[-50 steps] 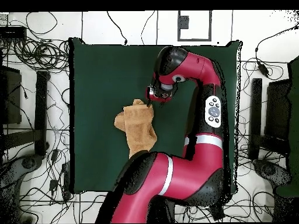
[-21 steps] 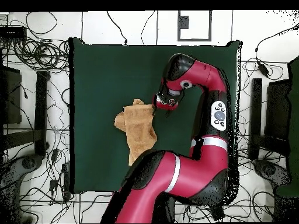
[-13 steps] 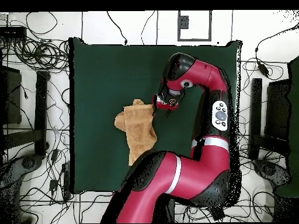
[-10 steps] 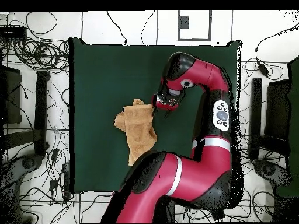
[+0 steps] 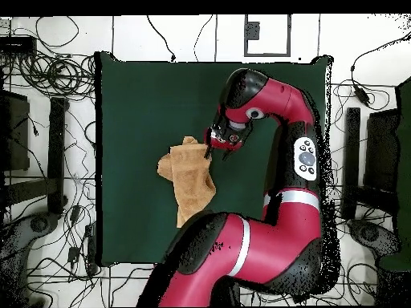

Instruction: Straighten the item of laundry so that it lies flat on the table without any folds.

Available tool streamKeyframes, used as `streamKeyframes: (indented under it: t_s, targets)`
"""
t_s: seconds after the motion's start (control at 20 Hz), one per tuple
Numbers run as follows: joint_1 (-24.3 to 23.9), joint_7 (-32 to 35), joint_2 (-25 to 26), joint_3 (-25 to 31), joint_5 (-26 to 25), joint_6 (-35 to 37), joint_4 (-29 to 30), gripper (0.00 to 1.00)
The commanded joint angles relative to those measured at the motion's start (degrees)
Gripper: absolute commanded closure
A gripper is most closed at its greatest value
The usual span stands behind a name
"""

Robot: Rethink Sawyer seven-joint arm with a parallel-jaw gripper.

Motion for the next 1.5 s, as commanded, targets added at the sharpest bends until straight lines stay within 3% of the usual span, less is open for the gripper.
streamKeyframes:
  t_s: [0.05, 0.95, 1.15, 1.2, 1.5]
  targets:
    - [2.50, 15.23, -0.45, 1.01, 2.77, -8.15, 10.79, 0.00]
    - [2.94, 15.98, 0.08, 1.37, 4.65, -6.18, 11.29, 0.00]
    - [3.10, 18.94, -0.76, 1.23, 6.53, -9.79, 14.01, 0.00]
    - [3.33, 18.98, -0.70, 0.83, 6.99, -10.04, 14.02, 1.00]
    - [4.31, 18.87, -1.79, -0.52, 5.78, -16.07, 14.91, 1.00]
